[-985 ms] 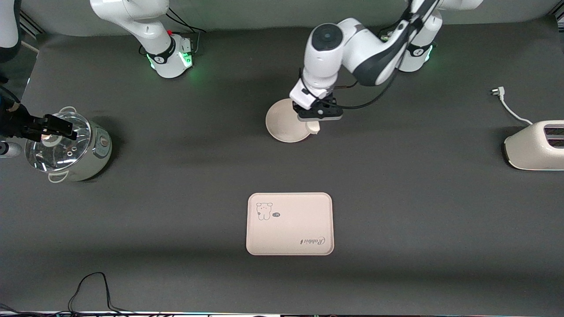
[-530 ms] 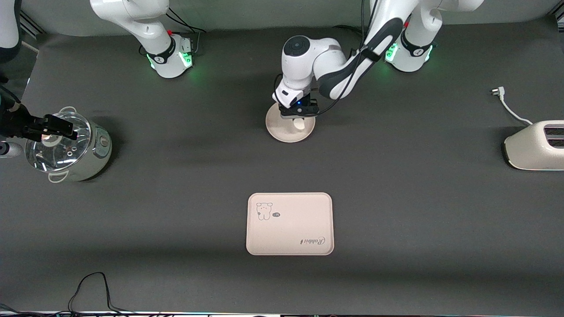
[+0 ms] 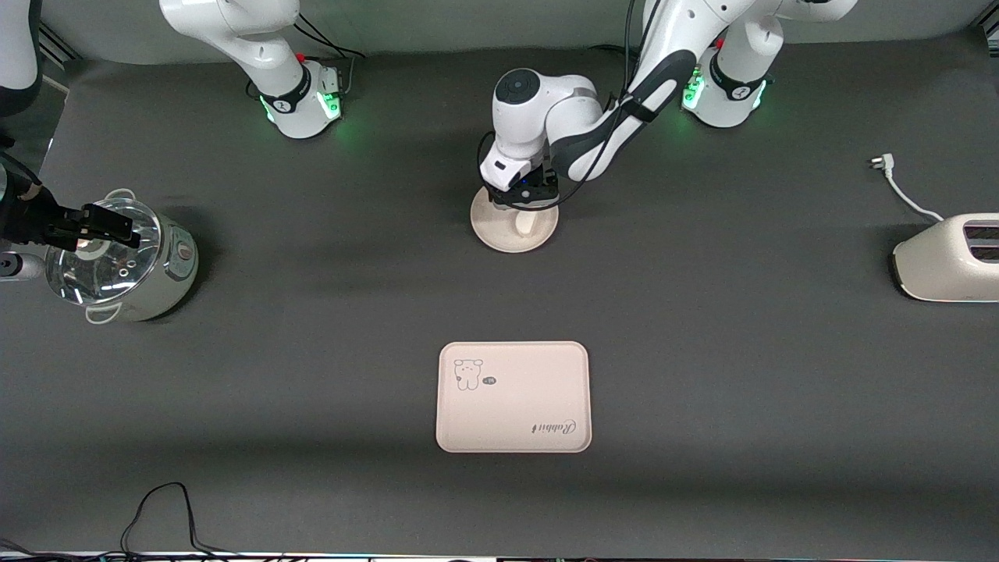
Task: Place bun in plate and plate on tray
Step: 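Carry the bun with the left gripper over the white plate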
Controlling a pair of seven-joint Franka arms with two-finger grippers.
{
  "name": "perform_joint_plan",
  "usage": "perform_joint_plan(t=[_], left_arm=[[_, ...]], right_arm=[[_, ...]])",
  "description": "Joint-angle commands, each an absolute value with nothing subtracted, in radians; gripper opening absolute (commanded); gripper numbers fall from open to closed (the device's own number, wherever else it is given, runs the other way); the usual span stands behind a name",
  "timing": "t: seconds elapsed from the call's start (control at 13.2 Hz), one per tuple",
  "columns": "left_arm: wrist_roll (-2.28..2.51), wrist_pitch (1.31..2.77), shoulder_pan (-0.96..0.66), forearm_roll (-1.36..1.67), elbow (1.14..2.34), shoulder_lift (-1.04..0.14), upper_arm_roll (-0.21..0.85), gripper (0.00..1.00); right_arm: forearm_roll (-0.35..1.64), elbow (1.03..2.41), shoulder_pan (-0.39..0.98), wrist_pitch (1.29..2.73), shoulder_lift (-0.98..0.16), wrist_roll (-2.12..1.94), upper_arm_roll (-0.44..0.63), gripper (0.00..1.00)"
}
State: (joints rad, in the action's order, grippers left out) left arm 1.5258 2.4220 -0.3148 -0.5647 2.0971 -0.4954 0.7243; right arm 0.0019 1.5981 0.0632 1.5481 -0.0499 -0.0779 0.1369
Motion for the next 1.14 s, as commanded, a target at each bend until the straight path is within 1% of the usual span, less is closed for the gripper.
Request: perform_joint_plan(t=[0.0,0.23,0.3,0.45,0.68,0.83,0.91,1.06], left_arm=[[1.534,2.366,-0.311,-0.584,2.079,-0.477,0.724,1.0],[1.41,2.295,-0.264,-0.574,2.013,-0.457,0.733,1.0],[1.363,2.264,-0.261,-0.568,1.975,-0.459,0.726,1.0],[1.208,2.191,-0.25,-0.475,1.864,-0.462,0.683,0.99],[0.982,2.084,-0.25,-0.315,1.708,-0.433,0.573,1.0],[0.821,1.935,-0.25,-0.231,1.597,-0.411,0.496,0.99],[0.755,1.886,-0.25,-0.195,1.571,-0.376,0.447,0.99],[0.639,1.861,-0.25,-0.146,1.571,-0.292,0.335,0.99]], right_arm=[[-0.018,1.611,0.077,1.548,-0.035,-0.069,0.146,1.0],[-0.018,1.617,0.08,1.548,-0.031,-0.069,0.144,1.0],[-0.017,1.624,0.083,1.548,-0.026,-0.068,0.143,1.0],[-0.015,1.643,0.132,1.548,-0.011,0.01,0.141,1.0],[-0.009,1.664,0.27,1.549,0.006,0.165,0.14,1.0],[-0.005,1.664,0.375,1.555,0.005,0.276,0.138,1.0],[0.003,1.661,0.406,1.56,0.005,0.297,0.138,1.0],[0.052,1.661,0.458,1.578,0.003,0.374,0.138,1.0]])
